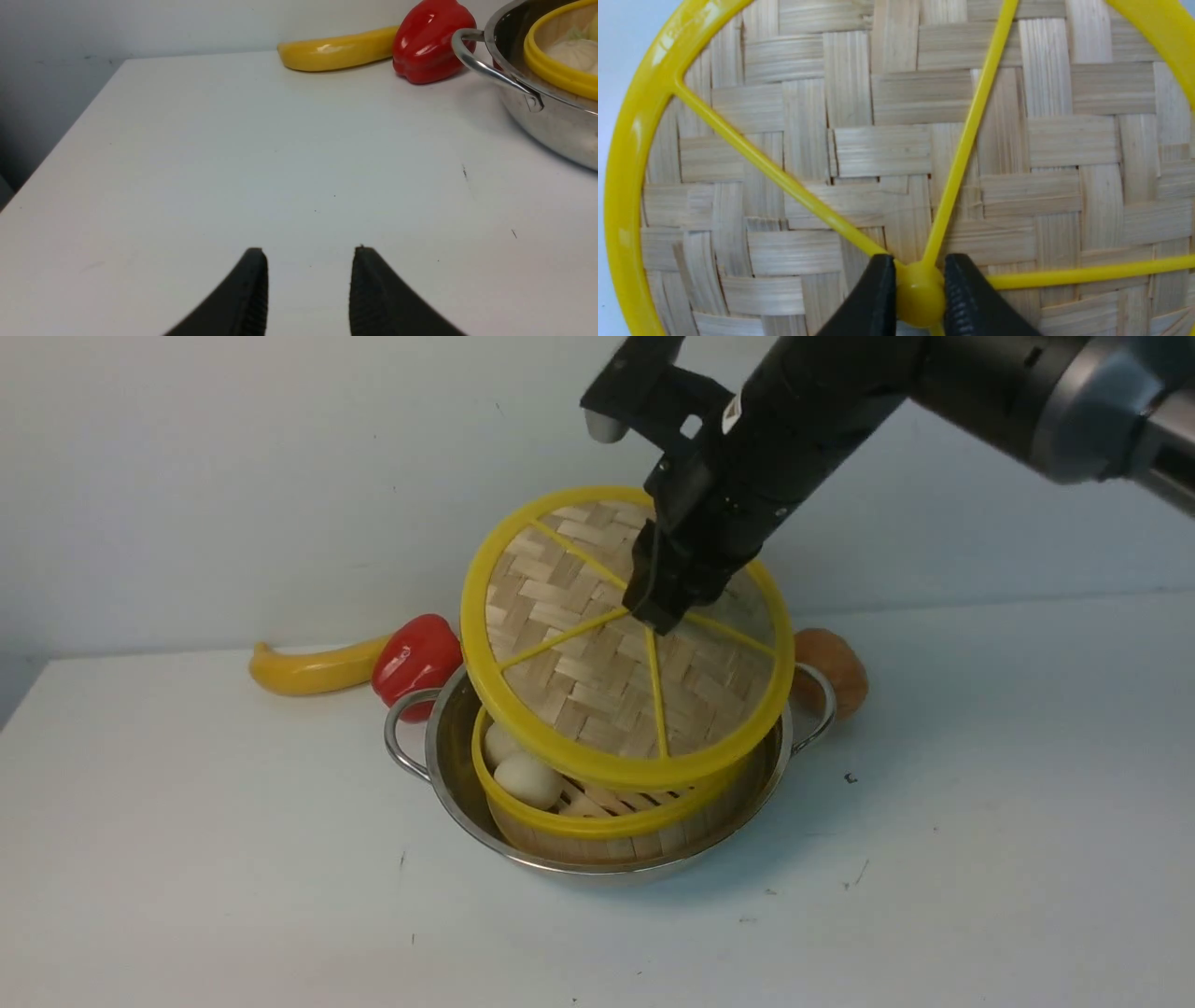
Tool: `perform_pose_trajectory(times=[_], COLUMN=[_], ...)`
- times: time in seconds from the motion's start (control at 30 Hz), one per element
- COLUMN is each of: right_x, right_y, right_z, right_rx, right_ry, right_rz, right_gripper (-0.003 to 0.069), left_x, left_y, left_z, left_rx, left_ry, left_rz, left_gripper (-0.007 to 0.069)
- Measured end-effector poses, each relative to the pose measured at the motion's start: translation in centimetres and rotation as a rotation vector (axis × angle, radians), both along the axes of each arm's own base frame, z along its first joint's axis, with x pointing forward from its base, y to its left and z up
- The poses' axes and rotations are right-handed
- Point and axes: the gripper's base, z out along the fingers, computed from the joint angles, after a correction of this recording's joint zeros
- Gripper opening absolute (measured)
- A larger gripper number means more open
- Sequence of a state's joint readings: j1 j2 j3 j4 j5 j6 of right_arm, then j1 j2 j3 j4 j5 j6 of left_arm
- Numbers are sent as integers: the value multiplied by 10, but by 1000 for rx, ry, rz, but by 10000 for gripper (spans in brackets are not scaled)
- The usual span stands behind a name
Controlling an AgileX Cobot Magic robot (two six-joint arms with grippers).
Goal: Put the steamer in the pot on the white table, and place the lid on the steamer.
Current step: 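Place the bamboo steamer lid onto the steamer basket in the pot with the right gripper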
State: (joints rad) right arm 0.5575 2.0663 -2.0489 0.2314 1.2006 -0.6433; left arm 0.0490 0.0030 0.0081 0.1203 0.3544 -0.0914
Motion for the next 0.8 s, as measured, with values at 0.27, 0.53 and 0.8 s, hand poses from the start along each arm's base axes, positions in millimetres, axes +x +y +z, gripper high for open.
perform_pose_trajectory(times=[0.27,0.53,0.8], right_x=[11,13,19], right_y=[9,15,20], right_z=[-32,-33,-55], right_rx=[-46,-17,-34], right_ry=[49,25,55], right_rz=[12,21,19], right_gripper=[142,142,142], left_x=[0,0,0], left_y=[0,0,0], left_z=[0,0,0], left_rx=[0,0,0], left_ry=[0,0,0], left_rz=[0,0,0], left_gripper=[241,241,241])
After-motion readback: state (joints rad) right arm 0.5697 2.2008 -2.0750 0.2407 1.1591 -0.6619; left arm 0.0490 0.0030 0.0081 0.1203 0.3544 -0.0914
